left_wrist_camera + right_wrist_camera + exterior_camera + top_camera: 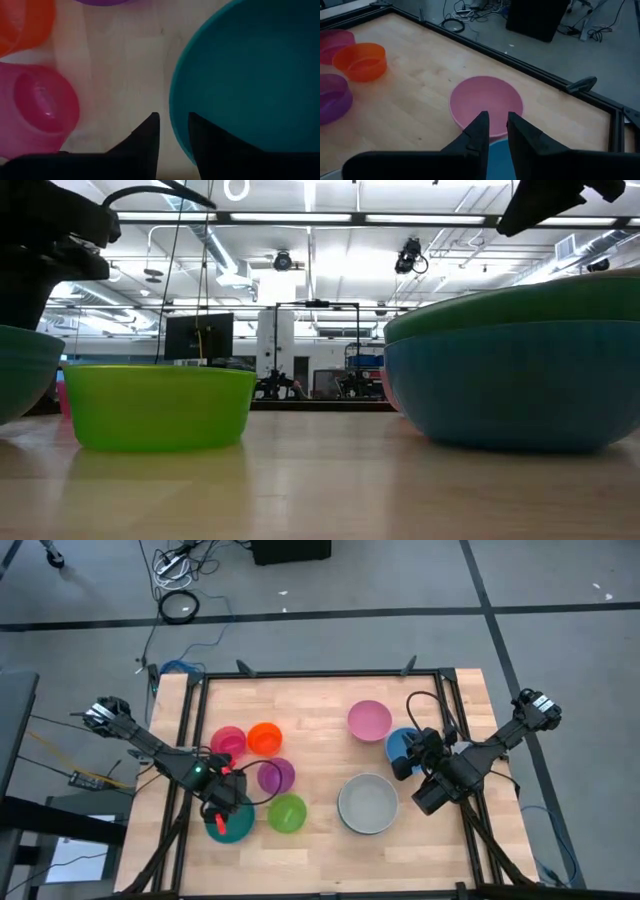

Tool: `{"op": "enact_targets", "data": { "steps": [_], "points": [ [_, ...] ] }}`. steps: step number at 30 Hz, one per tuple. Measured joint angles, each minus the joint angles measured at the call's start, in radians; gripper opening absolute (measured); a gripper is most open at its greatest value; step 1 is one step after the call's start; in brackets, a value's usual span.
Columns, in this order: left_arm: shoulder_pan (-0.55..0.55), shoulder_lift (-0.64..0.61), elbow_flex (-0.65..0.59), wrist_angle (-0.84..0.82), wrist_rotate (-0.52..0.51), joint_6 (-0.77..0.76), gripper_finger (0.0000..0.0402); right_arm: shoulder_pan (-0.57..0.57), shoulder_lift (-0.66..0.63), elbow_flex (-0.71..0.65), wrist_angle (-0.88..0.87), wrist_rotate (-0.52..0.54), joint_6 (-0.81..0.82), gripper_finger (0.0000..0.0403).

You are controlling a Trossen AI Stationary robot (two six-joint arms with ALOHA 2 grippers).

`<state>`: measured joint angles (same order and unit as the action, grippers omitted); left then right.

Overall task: Nest bowls inside each other
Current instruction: Stack the dark green bowl on top of the gray bowl

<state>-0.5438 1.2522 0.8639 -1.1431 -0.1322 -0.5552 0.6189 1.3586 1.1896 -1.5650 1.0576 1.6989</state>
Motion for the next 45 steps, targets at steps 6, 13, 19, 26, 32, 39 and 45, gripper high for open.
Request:
{"op": "enact_targets", "data": {
  "steps": [6, 13, 19, 26, 32, 39, 45],
  "points": [
    [0.000, 0.000, 0.000, 0.009, 0.003, -0.010, 0.0114, 0.000, 0.000, 0.000, 0.000, -0.003, 0.000, 0.0059],
    [0.000, 0.000, -0.066, 0.069, 0.062, -0.066, 0.0113, 0.000, 0.000, 0.000, 0.002, -0.006, 0.000, 0.0062],
    [0.000, 0.000, -0.127, 0.137, 0.068, -0.083, 0.0113, 0.000, 0.000, 0.000, 0.005, -0.007, 0.000, 0.0060],
    [0.000, 0.000, -0.131, 0.157, 0.064, -0.078, 0.0058, 0.000, 0.000, 0.000, 0.005, -0.007, 0.000, 0.0061],
    [-0.001, -0.001, -0.039, 0.106, 0.036, -0.034, 0.0008, 0.000, 0.000, 0.000, 0.004, -0.007, -0.007, 0.0060],
    [0.054, -0.008, 0.407, 0.065, -0.360, 0.184, 0.0007, -0.001, 0.000, 0.000, -0.004, 0.001, -0.007, 0.0061],
    [0.185, 0.015, 0.445, 0.560, -0.472, 0.430, 0.0007, -0.001, 0.000, 0.000, -0.006, 0.002, -0.025, 0.0060]
  ]
}}
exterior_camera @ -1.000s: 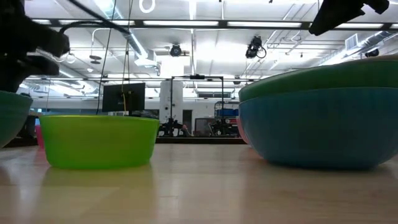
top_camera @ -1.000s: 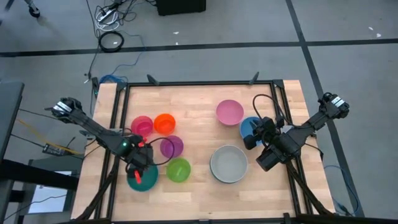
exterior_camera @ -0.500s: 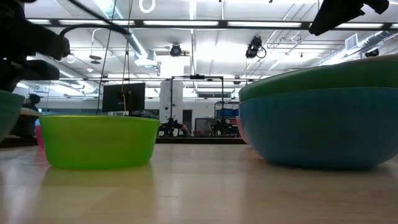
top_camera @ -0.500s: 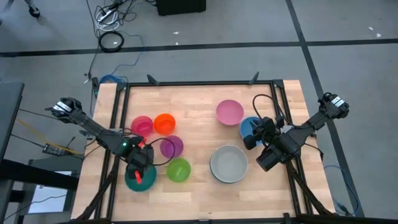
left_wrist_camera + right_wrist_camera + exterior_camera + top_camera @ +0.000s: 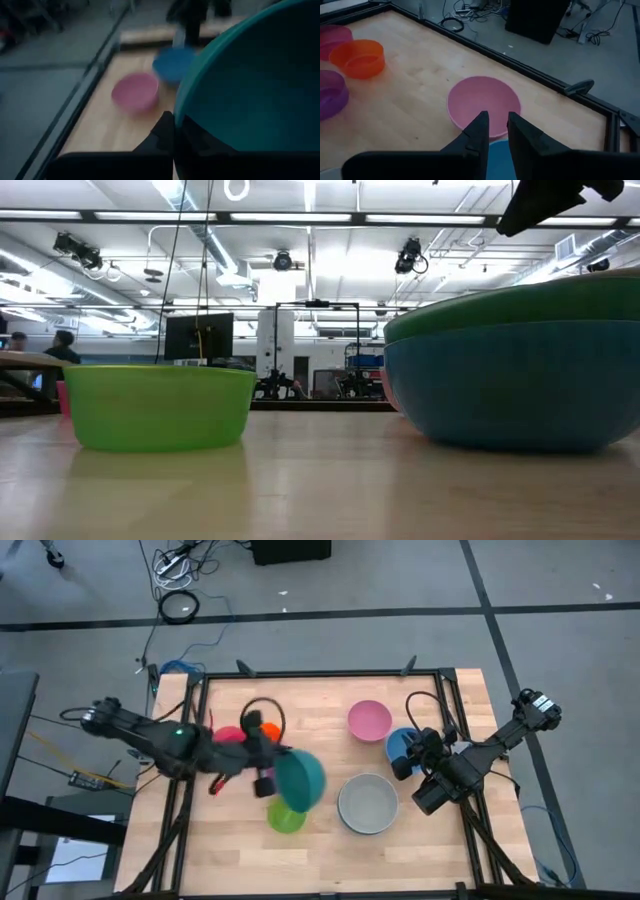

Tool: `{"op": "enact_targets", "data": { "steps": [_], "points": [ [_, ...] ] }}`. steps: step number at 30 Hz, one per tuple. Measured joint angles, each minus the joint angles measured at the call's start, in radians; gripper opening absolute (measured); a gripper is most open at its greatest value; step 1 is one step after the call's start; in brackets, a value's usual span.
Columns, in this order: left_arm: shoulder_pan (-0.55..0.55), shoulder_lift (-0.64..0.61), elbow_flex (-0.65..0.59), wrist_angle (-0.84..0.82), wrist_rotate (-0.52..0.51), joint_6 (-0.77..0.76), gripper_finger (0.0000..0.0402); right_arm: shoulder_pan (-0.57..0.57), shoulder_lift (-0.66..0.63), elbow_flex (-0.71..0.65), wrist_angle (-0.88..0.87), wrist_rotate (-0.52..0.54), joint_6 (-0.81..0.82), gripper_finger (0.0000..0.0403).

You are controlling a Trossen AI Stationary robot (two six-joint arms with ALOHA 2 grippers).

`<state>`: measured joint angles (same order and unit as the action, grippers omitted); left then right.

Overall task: Nest bowls inside each other
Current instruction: Stack the dark green bowl on top of the gray bowl

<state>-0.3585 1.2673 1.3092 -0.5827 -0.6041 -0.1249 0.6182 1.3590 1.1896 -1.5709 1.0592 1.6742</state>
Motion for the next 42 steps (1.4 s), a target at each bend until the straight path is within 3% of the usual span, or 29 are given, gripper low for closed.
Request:
{"op": "enact_targets", "data": {
  "steps": [5, 9, 11, 25, 35, 42],
  "points": [
    [0.087, 0.122, -0.082, 0.207, 0.053, 0.049, 0.0007, 0.037, -0.001, 0.000, 0.000, 0.093, 0.026, 0.0057],
    [0.136, 0.248, -0.096, 0.459, 0.183, 0.094, 0.0007, 0.077, -0.021, 0.000, 0.000, 0.190, 0.056, 0.0056],
    [0.158, 0.309, -0.081, 0.507, 0.236, 0.094, 0.0007, 0.086, -0.038, 0.000, 0.000, 0.202, 0.061, 0.0056],
    [0.210, 0.549, 0.010, 0.554, 0.399, -0.049, 0.0008, 0.108, -0.057, 0.000, 0.002, 0.205, 0.052, 0.0055],
    [0.209, 0.559, 0.142, 0.368, 0.433, -0.122, 0.0131, 0.108, -0.057, 0.000, 0.001, 0.178, 0.051, 0.0054],
    [0.205, 0.559, 0.247, 0.253, 0.436, -0.044, 0.0157, 0.103, -0.057, 0.000, 0.004, 0.118, 0.051, 0.0055]
  ]
}}
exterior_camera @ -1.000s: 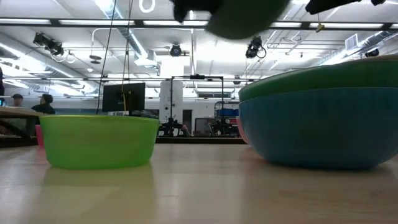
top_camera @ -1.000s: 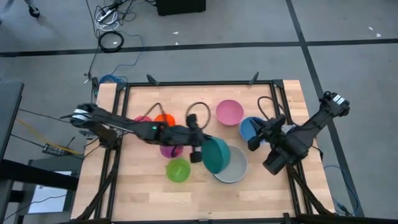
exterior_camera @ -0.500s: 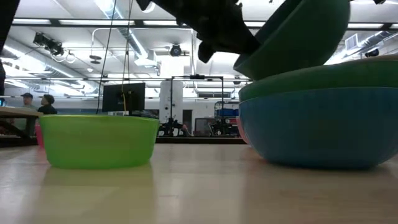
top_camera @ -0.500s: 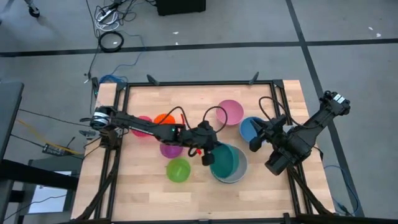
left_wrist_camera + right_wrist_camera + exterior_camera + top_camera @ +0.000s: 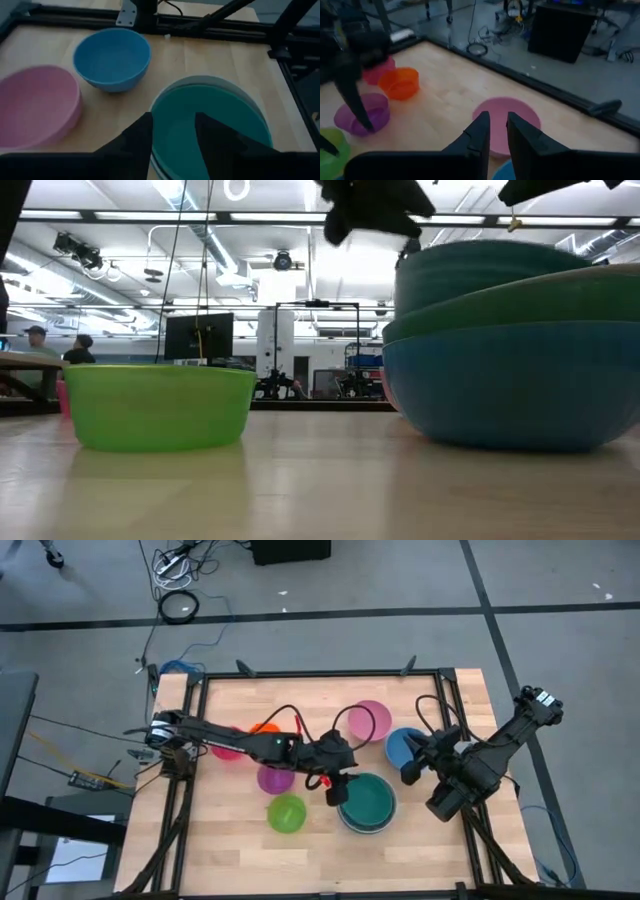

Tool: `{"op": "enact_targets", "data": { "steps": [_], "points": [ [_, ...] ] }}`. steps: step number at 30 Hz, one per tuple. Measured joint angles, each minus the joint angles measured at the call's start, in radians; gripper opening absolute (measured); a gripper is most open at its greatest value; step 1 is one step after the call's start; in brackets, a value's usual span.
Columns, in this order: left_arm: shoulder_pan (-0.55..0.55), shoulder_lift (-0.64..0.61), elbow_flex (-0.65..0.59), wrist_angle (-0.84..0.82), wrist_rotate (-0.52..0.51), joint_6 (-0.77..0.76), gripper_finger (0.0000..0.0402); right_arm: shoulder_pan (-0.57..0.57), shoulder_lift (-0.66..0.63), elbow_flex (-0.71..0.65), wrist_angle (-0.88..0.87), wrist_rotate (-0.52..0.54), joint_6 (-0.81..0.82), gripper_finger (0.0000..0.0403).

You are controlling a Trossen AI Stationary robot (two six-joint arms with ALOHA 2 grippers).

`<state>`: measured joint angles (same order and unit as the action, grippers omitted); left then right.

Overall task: Nest bowls inside each other
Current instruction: Stack the dark green bowl on top of the gray bowl, then stack the blue bowl on top of the dark green bowl

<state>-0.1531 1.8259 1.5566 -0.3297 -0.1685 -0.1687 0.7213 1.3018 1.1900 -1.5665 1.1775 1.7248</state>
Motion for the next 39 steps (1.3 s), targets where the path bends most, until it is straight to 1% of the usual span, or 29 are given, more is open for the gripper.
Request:
{"op": "enact_targets", "data": {
  "steps": [3, 5, 7, 9, 11, 15, 18, 21, 23, 25, 28, 33, 39],
  "points": [
    [-0.001, 0.000, 0.079, -0.130, -0.015, 0.037, 0.0157, -0.019, 0.008, 0.000, 0.031, -0.024, -0.001, 0.0054],
    [-0.001, 0.000, 0.139, -0.244, -0.031, 0.068, 0.0157, -0.039, 0.025, 0.000, 0.086, -0.042, -0.038, 0.0052],
    [-0.002, 0.000, 0.207, -0.358, -0.073, 0.093, 0.0157, -0.065, 0.048, 0.000, 0.138, -0.082, -0.085, 0.0052],
    [-0.005, -0.001, 0.271, -0.480, -0.126, 0.111, 0.0157, -0.097, 0.075, 0.000, 0.144, -0.134, -0.089, 0.0052],
    [-0.006, -0.001, 0.326, -0.599, -0.172, 0.115, 0.0157, -0.136, 0.103, 0.000, 0.109, -0.201, -0.071, 0.0052],
    [-0.006, -0.001, 0.429, -0.857, -0.256, 0.112, 0.0157, -0.221, 0.139, 0.000, 0.038, -0.381, -0.050, 0.0052],
    [-0.006, -0.002, 0.519, -1.055, -0.342, 0.086, 0.0157, -0.282, 0.143, 0.000, 0.037, -0.522, -0.122, 0.0052],
    [-0.006, -0.004, 0.617, -1.216, -0.368, 0.046, 0.0157, -0.344, 0.135, 0.000, 0.053, -0.663, -0.201, 0.0054],
    [-0.006, -0.019, 0.670, -1.245, -0.372, 0.025, 0.0157, -0.375, 0.135, 0.000, 0.080, -0.722, -0.260, 0.0059],
    [-0.012, -0.061, 0.682, -1.229, -0.369, 0.021, 0.0157, -0.405, 0.135, 0.000, 0.114, -0.747, -0.320, 0.0065],
    [-0.021, -0.128, 0.694, -1.219, -0.372, 0.022, 0.0157, -0.444, 0.136, 0.000, 0.174, -0.754, -0.382, 0.0076],
    [-0.020, -0.224, 0.693, -1.215, -0.392, -0.025, 0.0157, -0.492, 0.136, 0.000, 0.270, -0.755, -0.458, 0.0089],
    [-0.026, -0.299, 0.693, -1.210, -0.391, -0.030, 0.0157, -0.528, 0.167, -0.003, 0.314, -0.756, -0.502, 0.0093]
  ]
}}
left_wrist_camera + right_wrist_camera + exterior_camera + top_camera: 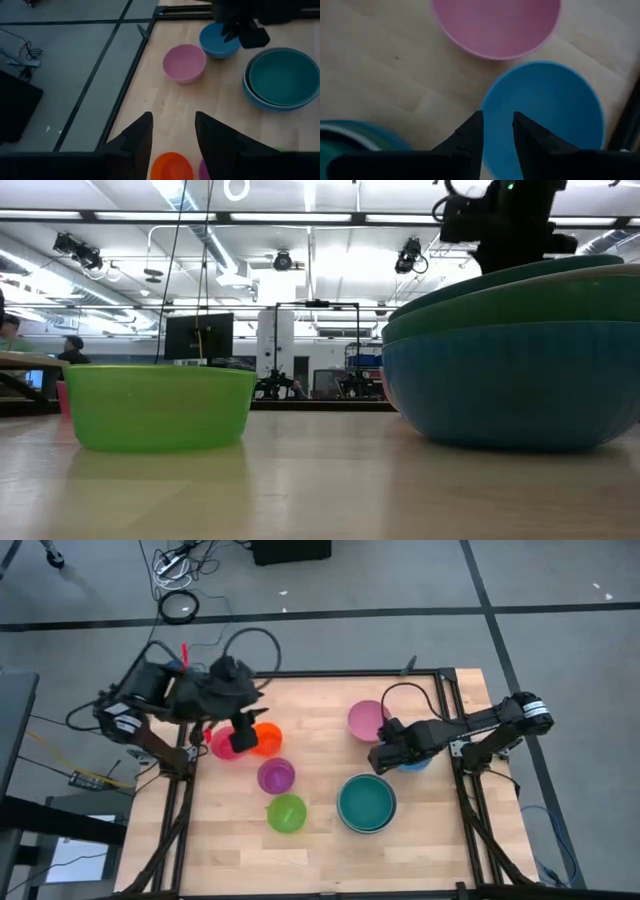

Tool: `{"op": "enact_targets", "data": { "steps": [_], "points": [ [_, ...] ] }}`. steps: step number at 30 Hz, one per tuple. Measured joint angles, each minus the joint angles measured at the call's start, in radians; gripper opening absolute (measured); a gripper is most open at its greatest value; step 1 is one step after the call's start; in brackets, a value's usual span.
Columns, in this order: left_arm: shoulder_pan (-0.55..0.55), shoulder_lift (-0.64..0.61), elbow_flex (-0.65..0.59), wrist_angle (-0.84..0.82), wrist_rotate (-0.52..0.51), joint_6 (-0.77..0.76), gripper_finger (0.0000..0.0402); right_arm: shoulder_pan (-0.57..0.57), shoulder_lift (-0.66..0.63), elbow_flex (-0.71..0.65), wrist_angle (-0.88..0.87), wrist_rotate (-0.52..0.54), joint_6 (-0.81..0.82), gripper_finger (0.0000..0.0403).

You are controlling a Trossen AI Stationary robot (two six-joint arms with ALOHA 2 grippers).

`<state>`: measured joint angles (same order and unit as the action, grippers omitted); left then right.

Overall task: Nest bowls inside each other
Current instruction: Stack the blue bowl on top of the dark green bowl

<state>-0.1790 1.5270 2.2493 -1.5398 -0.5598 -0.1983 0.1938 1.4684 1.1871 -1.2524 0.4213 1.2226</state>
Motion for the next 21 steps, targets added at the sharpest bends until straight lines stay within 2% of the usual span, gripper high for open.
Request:
{"op": "enact_targets", "data": {
  "steps": [13, 21],
  "points": [
    [-0.013, -0.044, -0.012, -0.031, 0.003, -0.048, 0.0157, -0.064, 0.197, -0.066, 0.077, -0.014, -0.036, 0.0090],
    [-0.020, -0.044, -0.012, -0.032, -0.002, -0.049, 0.0157, -0.082, 0.201, -0.070, 0.113, -0.019, -0.073, 0.0088]
  ]
}}
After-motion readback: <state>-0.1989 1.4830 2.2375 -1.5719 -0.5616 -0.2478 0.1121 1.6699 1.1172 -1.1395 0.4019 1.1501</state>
